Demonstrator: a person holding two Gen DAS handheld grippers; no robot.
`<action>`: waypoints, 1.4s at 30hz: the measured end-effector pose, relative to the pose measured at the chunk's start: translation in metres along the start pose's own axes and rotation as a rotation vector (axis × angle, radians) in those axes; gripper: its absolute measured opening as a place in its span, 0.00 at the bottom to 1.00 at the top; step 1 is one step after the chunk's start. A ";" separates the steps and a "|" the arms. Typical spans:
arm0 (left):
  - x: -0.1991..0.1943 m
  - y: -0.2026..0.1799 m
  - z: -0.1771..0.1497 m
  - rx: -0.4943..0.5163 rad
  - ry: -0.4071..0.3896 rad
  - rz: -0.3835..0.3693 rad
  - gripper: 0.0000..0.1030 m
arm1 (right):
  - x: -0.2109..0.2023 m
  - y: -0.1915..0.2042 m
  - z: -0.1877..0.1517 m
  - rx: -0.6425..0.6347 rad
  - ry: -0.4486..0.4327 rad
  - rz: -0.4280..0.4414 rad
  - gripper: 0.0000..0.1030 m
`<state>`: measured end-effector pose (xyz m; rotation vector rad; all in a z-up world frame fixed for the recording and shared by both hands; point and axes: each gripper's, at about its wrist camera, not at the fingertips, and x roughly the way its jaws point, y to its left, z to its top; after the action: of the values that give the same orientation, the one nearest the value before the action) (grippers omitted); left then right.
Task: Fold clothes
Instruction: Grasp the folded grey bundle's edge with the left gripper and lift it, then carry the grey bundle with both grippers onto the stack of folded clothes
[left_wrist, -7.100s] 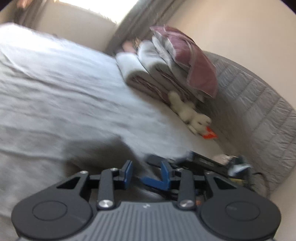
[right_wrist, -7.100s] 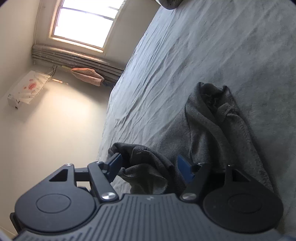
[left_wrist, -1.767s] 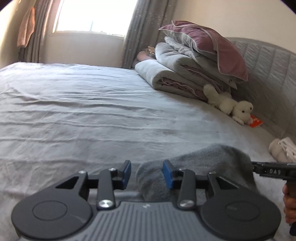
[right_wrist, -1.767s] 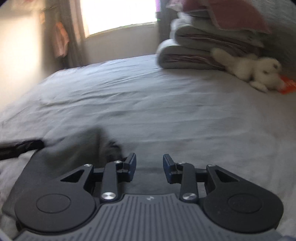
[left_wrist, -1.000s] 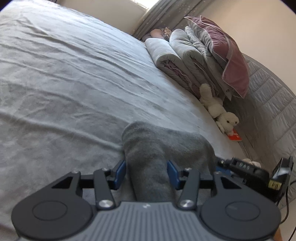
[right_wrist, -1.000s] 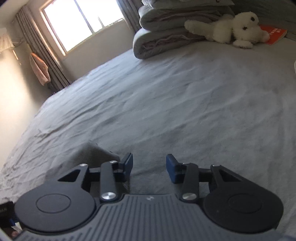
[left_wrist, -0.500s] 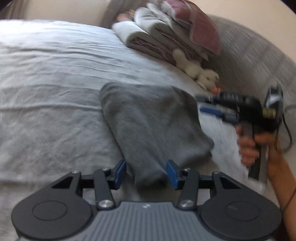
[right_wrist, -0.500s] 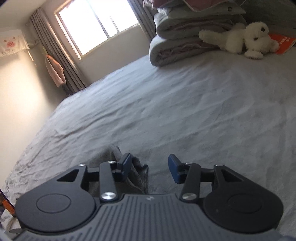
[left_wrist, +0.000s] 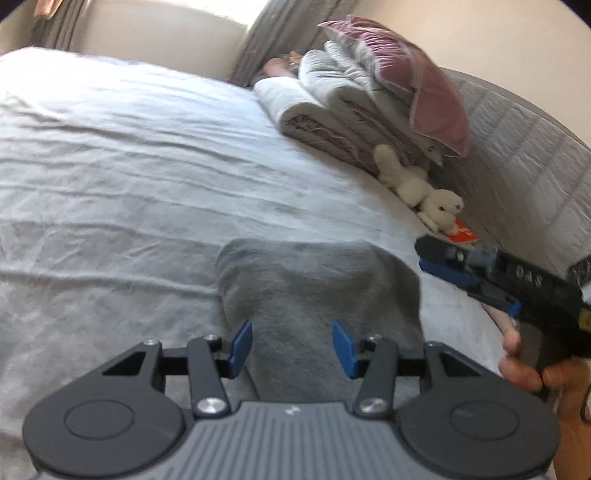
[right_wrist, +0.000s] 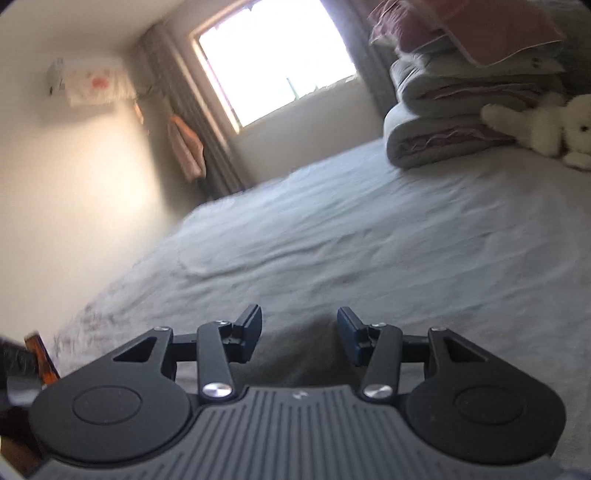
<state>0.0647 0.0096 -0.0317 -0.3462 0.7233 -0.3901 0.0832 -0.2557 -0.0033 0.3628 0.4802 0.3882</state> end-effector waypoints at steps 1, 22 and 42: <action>0.004 0.002 0.000 -0.011 0.005 0.004 0.47 | 0.004 0.001 -0.001 -0.010 0.013 -0.002 0.49; 0.030 0.040 -0.004 -0.227 0.019 -0.124 0.50 | 0.032 -0.040 -0.025 0.124 0.229 -0.026 0.52; 0.036 -0.007 0.031 -0.234 -0.077 -0.191 0.29 | -0.017 -0.061 -0.006 0.389 0.113 0.106 0.29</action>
<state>0.1094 -0.0075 -0.0273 -0.6508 0.6635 -0.4716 0.0831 -0.3140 -0.0277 0.7482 0.6508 0.4196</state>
